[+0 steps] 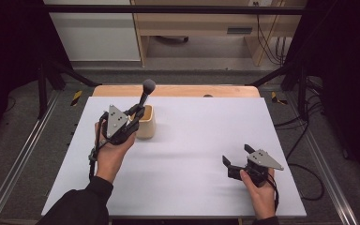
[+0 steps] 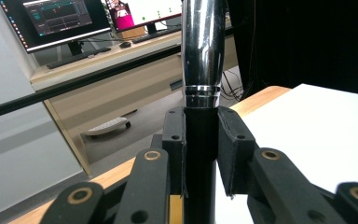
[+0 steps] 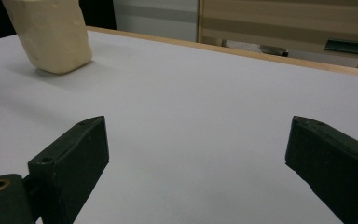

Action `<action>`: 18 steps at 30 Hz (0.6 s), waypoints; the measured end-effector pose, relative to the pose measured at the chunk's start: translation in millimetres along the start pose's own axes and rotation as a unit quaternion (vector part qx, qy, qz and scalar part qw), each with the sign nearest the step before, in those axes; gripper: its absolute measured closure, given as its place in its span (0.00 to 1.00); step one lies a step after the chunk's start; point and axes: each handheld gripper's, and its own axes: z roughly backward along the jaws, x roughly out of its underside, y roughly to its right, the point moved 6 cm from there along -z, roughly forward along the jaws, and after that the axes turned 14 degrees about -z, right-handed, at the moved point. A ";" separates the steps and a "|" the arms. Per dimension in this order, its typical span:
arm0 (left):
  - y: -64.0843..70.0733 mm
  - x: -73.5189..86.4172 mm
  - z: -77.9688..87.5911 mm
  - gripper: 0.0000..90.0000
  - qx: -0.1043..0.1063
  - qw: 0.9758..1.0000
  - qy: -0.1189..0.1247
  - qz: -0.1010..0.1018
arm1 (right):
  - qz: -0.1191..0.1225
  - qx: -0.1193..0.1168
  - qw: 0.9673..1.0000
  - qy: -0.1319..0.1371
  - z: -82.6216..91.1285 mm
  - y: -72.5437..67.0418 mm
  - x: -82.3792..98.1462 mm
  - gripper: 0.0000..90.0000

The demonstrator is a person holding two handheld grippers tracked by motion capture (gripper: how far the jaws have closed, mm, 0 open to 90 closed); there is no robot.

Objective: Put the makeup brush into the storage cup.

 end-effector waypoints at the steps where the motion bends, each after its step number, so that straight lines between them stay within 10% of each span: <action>1: -0.3 0.2 -0.9 0.83 -0.001 1.000 0.000 0.002 | 0.000 0.000 1.000 0.000 0.0 -0.1 0.1 0.07; 18: -2.3 1.6 -10.1 0.83 -0.008 1.000 0.001 0.023 | -0.003 -0.001 1.000 0.001 0.5 0.3 0.6 0.07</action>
